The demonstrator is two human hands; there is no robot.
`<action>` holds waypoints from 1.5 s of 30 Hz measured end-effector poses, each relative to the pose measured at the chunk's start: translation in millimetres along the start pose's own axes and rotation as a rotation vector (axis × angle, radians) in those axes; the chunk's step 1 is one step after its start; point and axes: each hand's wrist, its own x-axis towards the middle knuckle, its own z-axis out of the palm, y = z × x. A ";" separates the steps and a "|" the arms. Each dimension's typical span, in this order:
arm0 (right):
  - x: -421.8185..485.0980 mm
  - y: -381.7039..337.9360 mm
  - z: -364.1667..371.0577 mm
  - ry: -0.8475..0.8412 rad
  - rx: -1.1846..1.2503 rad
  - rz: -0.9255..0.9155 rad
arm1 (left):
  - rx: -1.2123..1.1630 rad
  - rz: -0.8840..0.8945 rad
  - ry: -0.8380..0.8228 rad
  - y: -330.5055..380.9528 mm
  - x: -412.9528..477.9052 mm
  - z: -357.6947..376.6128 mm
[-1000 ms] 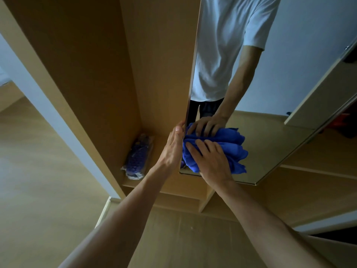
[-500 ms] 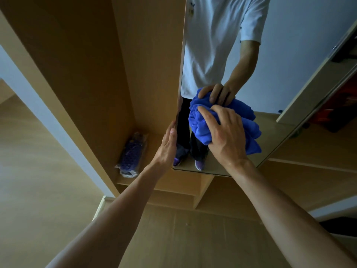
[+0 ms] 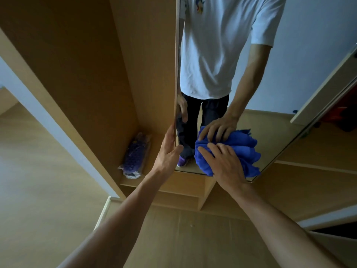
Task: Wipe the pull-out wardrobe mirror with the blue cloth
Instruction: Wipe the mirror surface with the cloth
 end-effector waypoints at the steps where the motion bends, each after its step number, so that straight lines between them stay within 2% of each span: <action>1: -0.5 1.4 0.7 0.000 0.010 -0.004 | 0.011 0.001 0.010 -1.7 -0.7 1.9; 7: 3.9 14.1 -18.2 0.097 0.111 0.039 | 0.124 -0.051 0.082 -6.0 -2.0 12.4; 13: 7.0 47.5 -60.3 0.195 0.117 0.111 | 0.189 -0.062 0.152 -6.4 -0.1 30.5; 18: 2.9 65.5 -69.3 0.271 0.109 0.102 | 0.227 -0.068 0.202 -8.7 1.2 38.5; 30: -38.5 66.3 -2.0 0.052 0.028 -0.017 | 0.299 -0.017 0.250 -20.1 0.3 42.2; 36: -38.5 73.3 -10.3 0.025 0.086 0.004 | 0.353 -0.084 0.253 -23.6 -1.2 45.7; 39: -35.1 82.6 -29.4 0.076 0.095 0.028 | 0.345 -0.119 0.261 -23.2 -0.8 50.3; 45: -26.3 105.6 -67.7 0.300 0.037 0.061 | 0.350 -0.133 0.269 -20.6 1.7 54.2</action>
